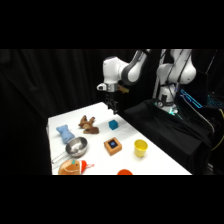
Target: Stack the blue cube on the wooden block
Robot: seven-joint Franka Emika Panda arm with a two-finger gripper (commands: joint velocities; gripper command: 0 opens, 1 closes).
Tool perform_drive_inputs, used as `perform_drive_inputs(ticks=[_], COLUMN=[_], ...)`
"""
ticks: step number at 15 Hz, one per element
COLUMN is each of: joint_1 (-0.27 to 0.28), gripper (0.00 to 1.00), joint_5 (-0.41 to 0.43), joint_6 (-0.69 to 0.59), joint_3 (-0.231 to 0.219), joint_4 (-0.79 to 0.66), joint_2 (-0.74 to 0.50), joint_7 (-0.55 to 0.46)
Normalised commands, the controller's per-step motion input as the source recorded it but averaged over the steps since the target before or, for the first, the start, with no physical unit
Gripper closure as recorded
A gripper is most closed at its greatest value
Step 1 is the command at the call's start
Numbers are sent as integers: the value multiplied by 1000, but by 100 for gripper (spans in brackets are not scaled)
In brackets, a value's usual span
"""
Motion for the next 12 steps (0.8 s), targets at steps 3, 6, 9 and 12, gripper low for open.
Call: perform_drive_inputs(ticks=[3,6,9,12], joint_1=[-19,-39,-76,-107], gripper=[0,0,0,0], joint_5=[268,270,185,39], joint_6=[306,296,318,357], joint_3=[31,84,120,122], joint_4=[-89,-27,4,21], joint_2=[134,162,176,212], joint_7=[-296,-261,-192,-92])
